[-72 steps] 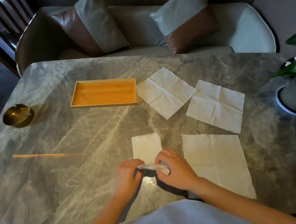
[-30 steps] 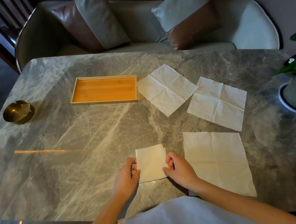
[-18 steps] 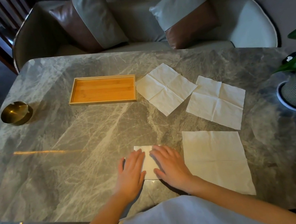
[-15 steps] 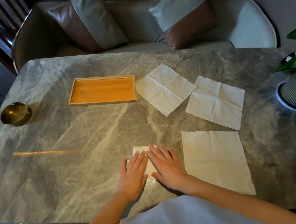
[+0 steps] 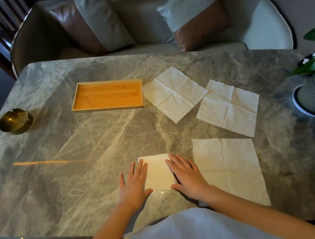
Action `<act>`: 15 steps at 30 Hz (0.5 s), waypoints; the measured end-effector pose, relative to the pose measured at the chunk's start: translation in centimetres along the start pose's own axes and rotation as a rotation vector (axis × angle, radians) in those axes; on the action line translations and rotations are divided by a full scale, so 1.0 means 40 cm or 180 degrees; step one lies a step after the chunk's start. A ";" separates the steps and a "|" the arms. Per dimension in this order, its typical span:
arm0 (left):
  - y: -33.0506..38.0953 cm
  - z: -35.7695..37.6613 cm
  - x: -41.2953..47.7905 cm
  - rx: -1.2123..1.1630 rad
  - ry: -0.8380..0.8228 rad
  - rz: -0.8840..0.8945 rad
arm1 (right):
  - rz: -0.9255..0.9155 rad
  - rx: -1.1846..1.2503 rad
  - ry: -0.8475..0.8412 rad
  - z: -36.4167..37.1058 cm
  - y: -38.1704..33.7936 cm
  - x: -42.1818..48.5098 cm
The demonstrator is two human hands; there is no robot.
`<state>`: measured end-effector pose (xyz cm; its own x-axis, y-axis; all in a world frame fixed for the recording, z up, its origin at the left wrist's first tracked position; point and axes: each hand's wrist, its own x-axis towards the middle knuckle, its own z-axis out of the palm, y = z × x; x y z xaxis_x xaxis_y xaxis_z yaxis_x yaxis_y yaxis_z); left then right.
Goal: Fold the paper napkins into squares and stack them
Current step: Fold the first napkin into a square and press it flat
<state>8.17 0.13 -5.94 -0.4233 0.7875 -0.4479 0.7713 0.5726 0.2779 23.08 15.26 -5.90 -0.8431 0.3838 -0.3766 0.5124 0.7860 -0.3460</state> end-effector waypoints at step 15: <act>0.042 -0.002 -0.030 -0.0280 0.0290 -0.0078 | 0.0314 0.0493 0.0223 -0.013 -0.041 -0.016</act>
<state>9.92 0.16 -4.87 -0.4858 0.7883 -0.3776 0.7174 0.6064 0.3430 22.70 13.97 -4.63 -0.7941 0.4923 -0.3563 0.6075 0.6611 -0.4404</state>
